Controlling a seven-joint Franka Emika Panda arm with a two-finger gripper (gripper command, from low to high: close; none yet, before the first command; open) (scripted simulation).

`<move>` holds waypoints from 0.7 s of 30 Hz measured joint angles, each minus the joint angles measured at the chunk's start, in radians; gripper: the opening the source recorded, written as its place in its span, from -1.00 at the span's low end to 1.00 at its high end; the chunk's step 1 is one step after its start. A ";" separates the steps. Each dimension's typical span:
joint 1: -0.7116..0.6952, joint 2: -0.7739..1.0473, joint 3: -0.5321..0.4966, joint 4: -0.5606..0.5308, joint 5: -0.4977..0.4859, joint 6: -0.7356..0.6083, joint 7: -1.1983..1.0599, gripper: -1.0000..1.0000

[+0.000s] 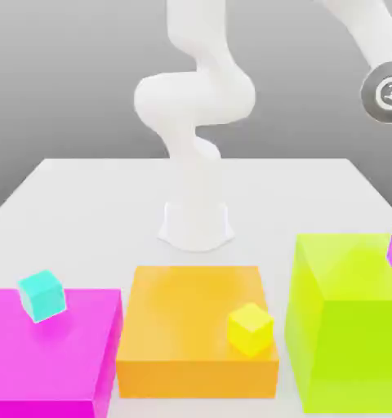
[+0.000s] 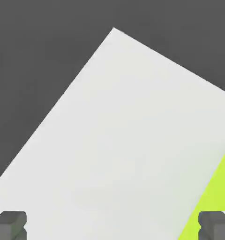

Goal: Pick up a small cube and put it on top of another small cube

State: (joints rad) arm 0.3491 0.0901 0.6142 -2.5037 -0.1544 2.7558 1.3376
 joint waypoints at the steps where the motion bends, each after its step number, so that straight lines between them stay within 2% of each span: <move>1: 0.004 0.009 -0.005 -0.015 0.002 0.009 0.042 0.00; 16: 0.031 0.014 -0.150 -0.235 0.015 0.084 0.710 0.00; 21: 0.108 0.114 -0.281 -0.226 -0.122 0.165 0.875 0.00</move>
State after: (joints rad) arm 0.4575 0.2046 0.3331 -2.7301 -0.2763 2.9205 2.2130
